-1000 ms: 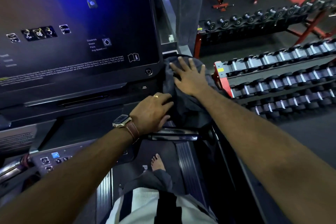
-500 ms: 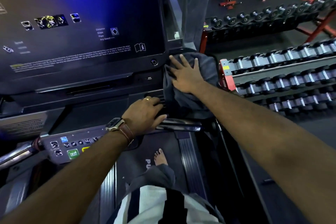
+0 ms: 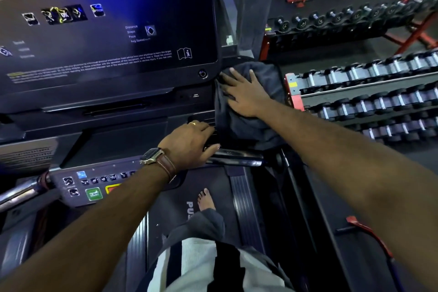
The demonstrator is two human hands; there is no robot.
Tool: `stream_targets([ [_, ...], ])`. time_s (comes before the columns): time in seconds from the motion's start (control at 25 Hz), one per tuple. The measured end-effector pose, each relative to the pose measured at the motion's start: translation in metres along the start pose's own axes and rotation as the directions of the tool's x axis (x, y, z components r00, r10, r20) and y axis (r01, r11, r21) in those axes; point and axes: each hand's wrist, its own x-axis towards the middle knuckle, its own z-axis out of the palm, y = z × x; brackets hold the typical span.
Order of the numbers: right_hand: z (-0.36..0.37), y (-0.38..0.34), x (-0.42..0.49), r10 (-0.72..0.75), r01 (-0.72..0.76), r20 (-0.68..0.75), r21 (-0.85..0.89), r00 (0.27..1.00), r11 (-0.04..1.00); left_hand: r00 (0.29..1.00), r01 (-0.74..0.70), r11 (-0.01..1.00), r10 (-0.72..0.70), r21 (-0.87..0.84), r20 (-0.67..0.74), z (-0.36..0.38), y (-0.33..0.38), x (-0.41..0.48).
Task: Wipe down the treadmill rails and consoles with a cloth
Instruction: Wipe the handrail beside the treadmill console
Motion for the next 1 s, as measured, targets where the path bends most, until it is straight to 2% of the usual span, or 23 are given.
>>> stream_targets([
  [0.04,0.003,0.014,-0.013,-0.094,0.093,-0.013,-0.022,0.996,0.995,1.000,0.014,1.000,-0.014,-0.003,0.004,0.000,0.001,-0.001],
  [0.08,0.003,0.030,-0.020,-0.126,0.126,-0.004,-0.023,0.992,0.992,1.000,0.028,1.000,-0.028,0.000,0.011,0.001,0.001,-0.001],
  [0.12,0.002,0.044,-0.019,-0.083,0.083,-0.001,0.005,0.997,0.997,0.999,0.039,0.999,-0.039,0.009,0.021,0.001,0.002,0.000],
  [0.24,0.001,0.043,0.002,0.249,-0.244,-0.021,0.125,0.968,0.962,0.997,0.057,0.998,-0.059,0.032,0.059,0.001,0.002,0.002],
  [0.28,0.003,0.030,0.006,0.263,-0.255,-0.048,0.118,0.964,0.960,0.996,0.064,0.997,-0.066,0.033,0.067,0.000,0.003,0.001],
  [0.44,0.005,0.011,-0.018,-0.025,0.028,-0.026,0.146,0.999,0.989,0.996,0.067,0.998,-0.067,0.012,0.060,-0.001,0.004,0.000],
  [0.48,0.001,0.016,-0.028,-0.045,0.049,-0.025,0.173,0.999,0.984,0.996,0.068,0.998,-0.069,0.012,0.057,-0.001,0.004,-0.001],
  [0.6,-0.019,0.028,-0.067,0.080,-0.061,-0.065,0.250,0.995,0.966,0.998,0.061,0.998,-0.061,0.008,0.018,-0.002,0.004,-0.002],
  [0.72,-0.040,0.027,-0.118,0.204,-0.137,-0.201,0.304,0.958,0.943,0.999,0.047,0.999,-0.047,0.002,-0.022,-0.001,0.005,-0.004],
  [0.88,-0.070,0.019,-0.181,0.140,-0.025,-0.357,0.307,0.924,0.951,0.998,0.064,0.998,-0.064,0.003,-0.021,-0.003,0.005,-0.003],
  [1.0,-0.111,0.018,-0.235,0.049,0.025,-0.517,0.135,0.855,0.991,0.996,0.083,0.996,-0.083,-0.031,-0.009,-0.003,0.004,-0.003],
])
